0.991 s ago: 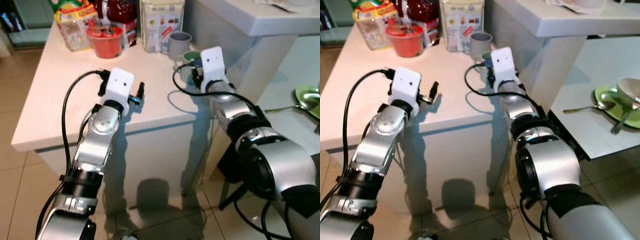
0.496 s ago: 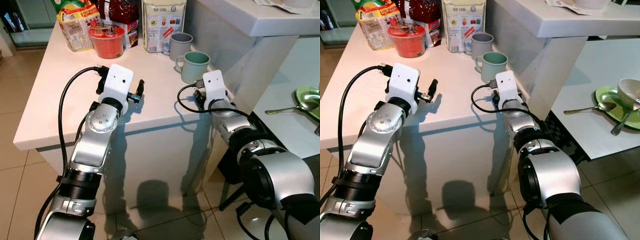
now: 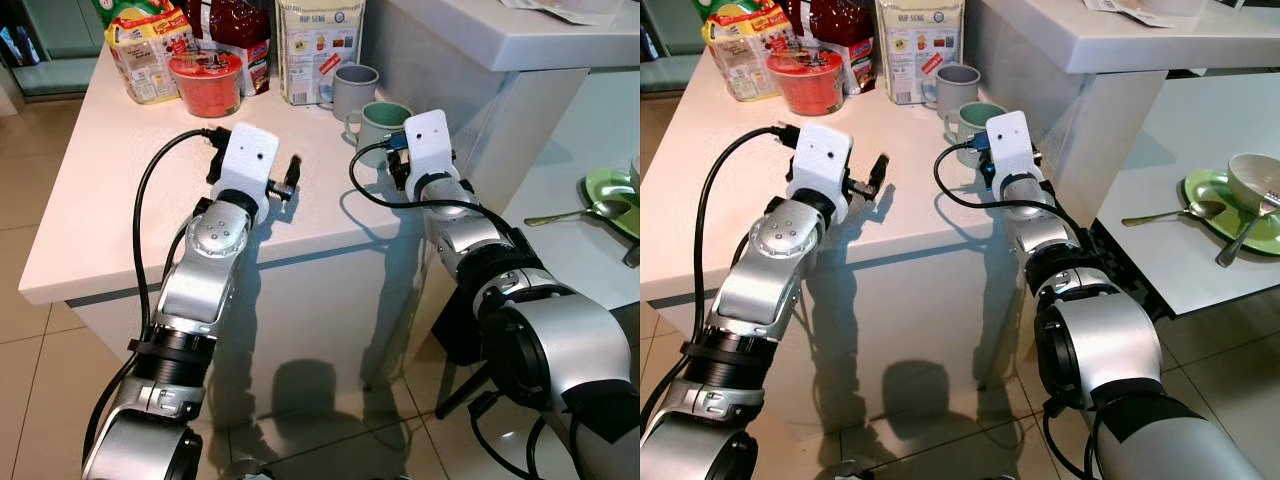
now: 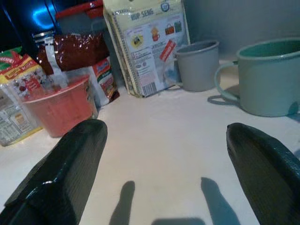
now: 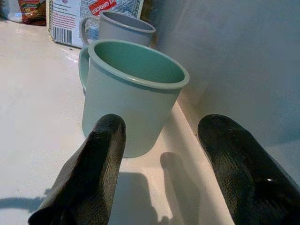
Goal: Setting the table
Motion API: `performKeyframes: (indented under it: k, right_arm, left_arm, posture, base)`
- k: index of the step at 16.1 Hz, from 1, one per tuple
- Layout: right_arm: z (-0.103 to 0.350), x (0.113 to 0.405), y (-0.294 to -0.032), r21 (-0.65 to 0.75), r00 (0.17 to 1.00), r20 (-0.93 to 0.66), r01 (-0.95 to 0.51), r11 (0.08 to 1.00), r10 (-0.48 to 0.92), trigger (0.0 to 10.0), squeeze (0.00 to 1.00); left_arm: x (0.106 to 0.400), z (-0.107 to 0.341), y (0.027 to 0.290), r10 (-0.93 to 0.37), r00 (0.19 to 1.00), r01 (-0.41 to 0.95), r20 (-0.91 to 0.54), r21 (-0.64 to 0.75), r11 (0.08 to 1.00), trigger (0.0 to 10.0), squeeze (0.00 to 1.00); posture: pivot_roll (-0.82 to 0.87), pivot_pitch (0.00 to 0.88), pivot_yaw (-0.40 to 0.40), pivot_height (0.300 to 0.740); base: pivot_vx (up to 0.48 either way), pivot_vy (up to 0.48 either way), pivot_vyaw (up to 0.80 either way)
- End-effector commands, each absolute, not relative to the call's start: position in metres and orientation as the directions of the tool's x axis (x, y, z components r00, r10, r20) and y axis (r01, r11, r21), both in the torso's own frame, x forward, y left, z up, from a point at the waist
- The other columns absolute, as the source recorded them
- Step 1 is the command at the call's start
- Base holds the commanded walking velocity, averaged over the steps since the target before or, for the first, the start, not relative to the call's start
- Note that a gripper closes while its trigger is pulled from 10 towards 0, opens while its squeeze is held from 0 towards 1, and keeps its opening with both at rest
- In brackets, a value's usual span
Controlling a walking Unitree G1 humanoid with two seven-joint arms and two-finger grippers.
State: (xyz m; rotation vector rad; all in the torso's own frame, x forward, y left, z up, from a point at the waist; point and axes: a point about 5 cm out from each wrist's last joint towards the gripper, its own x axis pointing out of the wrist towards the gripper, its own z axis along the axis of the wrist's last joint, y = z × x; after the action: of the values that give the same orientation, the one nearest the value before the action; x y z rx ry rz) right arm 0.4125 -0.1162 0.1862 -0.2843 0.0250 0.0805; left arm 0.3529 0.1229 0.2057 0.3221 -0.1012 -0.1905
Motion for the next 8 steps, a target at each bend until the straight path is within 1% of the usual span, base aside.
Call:
performKeyframes:
  k: [1,5,8]
  right_arm:
    - [0.2055,0.4165,-0.1095,-0.281,0.995,0.028,-0.080,0.956,0.092,10.0,0.00]
    - [0.2105,0.4166,-0.1031,-0.306,0.992,0.053,-0.095,0.947,0.117,10.0,0.00]
    - [0.2137,0.4175,-0.1035,-0.305,0.992,0.057,-0.093,0.948,0.116,10.0,0.00]
  left_arm:
    - [0.3552,0.2099,0.1202,-0.212,0.974,0.176,0.080,0.323,0.930,10.0,0.00]
    - [0.3560,0.2107,0.1190,-0.209,0.973,0.170,0.094,0.315,0.934,10.0,0.00]
    - [0.3563,0.2101,0.1185,-0.209,0.973,0.168,0.097,0.319,0.933,10.0,0.00]
  posture:
    - [0.18,0.000,-0.030,0.740]
    - [0.18,0.000,-0.038,0.740]
    - [0.18,0.000,-0.039,0.740]
  base:
    - [0.364,0.000,0.00]
    - [0.355,0.000,0.00]
    - [0.356,0.000,0.00]
